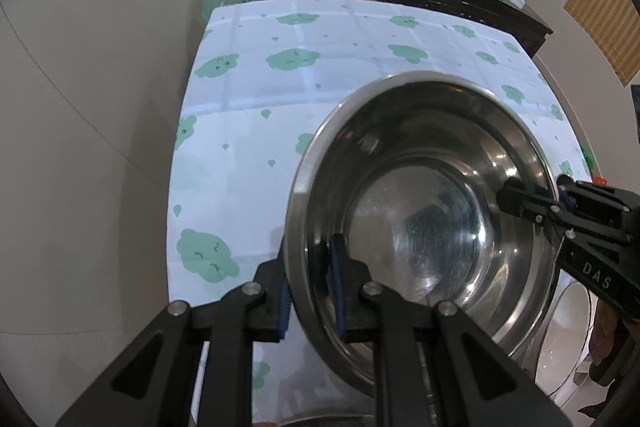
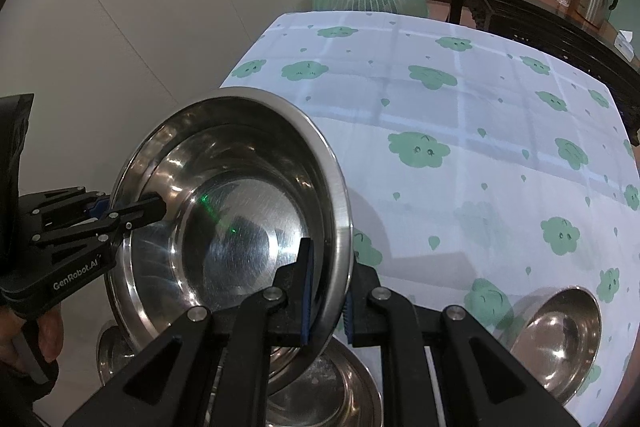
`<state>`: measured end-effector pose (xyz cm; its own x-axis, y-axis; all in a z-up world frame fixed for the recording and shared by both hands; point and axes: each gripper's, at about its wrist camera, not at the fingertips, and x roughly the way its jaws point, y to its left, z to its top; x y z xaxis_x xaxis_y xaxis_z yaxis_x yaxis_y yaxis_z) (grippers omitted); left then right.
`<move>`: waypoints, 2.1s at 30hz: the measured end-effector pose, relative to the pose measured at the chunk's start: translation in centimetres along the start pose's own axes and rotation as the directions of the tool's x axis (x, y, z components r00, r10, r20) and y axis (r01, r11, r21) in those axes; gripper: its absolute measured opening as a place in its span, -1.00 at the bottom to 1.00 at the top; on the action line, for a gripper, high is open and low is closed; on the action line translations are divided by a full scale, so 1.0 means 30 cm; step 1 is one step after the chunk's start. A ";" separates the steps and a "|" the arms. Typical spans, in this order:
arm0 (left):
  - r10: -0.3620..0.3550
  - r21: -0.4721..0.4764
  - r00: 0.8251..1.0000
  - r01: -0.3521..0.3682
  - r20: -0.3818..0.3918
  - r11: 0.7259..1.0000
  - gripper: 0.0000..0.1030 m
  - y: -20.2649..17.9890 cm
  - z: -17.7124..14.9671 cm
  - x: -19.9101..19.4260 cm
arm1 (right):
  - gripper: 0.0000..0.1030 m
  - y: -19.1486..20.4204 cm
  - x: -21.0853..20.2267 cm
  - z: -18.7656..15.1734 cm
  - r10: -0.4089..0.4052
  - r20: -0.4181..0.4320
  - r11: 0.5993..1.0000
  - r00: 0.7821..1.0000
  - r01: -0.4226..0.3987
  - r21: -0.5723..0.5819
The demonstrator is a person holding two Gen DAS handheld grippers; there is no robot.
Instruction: Organize plates and bowls
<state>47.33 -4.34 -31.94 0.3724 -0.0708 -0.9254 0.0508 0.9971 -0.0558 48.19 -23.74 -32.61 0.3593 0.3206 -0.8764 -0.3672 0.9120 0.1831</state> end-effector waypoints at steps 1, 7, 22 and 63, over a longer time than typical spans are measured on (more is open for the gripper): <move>0.000 0.001 1.000 0.000 0.001 1.000 -0.73 -0.005 -0.006 -0.005 | -0.74 -0.001 -0.005 -0.005 0.000 0.000 1.000 1.000 0.000 0.002; -0.002 0.005 1.000 0.002 0.003 1.000 -0.73 -0.028 -0.040 -0.024 | -0.74 -0.006 -0.032 -0.045 0.000 0.003 1.000 1.000 0.000 0.005; -0.015 0.021 1.000 0.016 -0.023 1.000 -0.73 -0.126 -0.162 -0.037 | -0.73 -0.035 -0.084 -0.206 -0.011 -0.022 1.000 1.000 0.012 0.021; 0.026 0.082 0.998 -0.021 -0.056 0.996 -0.66 -0.238 -0.318 0.020 | -0.71 -0.050 -0.068 -0.388 -0.045 -0.087 0.999 0.995 0.045 -0.004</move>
<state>38.35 -11.24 -35.68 0.3211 -0.0436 -0.9461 0.1190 0.9929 -0.0054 38.02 -28.73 -36.29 0.2996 0.2554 -0.9192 -0.3539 0.9245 0.1415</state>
